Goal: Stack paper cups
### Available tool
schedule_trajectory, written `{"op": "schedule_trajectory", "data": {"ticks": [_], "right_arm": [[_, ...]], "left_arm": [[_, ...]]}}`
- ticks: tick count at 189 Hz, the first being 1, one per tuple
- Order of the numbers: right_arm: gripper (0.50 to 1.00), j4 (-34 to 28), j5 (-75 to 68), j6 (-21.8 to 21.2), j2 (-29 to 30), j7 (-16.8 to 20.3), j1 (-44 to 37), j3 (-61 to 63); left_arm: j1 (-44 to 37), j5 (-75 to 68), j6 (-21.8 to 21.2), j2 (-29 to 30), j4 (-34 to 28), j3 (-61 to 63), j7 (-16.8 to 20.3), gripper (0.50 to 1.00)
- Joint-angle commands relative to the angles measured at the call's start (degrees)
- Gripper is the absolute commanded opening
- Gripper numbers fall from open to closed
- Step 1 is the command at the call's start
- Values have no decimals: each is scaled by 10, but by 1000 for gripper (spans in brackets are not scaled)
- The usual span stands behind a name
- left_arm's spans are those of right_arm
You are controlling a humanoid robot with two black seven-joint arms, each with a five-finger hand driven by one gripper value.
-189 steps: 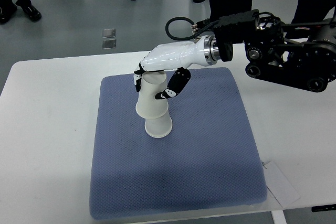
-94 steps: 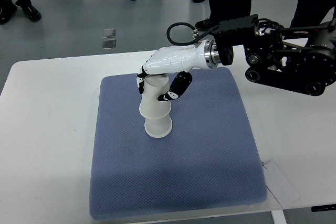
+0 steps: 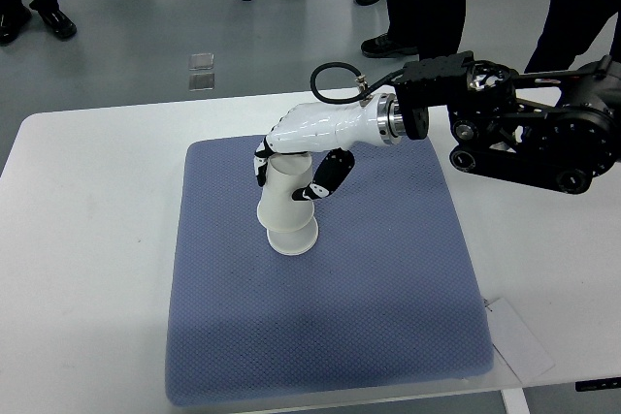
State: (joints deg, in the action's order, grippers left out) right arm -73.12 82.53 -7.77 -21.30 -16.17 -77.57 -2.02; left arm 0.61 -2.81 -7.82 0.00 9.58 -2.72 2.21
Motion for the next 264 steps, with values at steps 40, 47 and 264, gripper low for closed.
{"op": "schedule_trajectory", "data": {"ticks": [40, 47, 264], "right_arm": [[905, 0, -1, -3, 0, -1, 2, 0], [905, 0, -2, -3, -1, -1, 1, 0], [903, 345, -623, -65, -6, 75, 276, 311]], "left_arm": [[0, 0, 0, 0, 0, 0, 0, 1000], [0, 0, 0, 0, 0, 0, 0, 1000], [0, 0, 0, 0, 0, 0, 0, 1000]]}}
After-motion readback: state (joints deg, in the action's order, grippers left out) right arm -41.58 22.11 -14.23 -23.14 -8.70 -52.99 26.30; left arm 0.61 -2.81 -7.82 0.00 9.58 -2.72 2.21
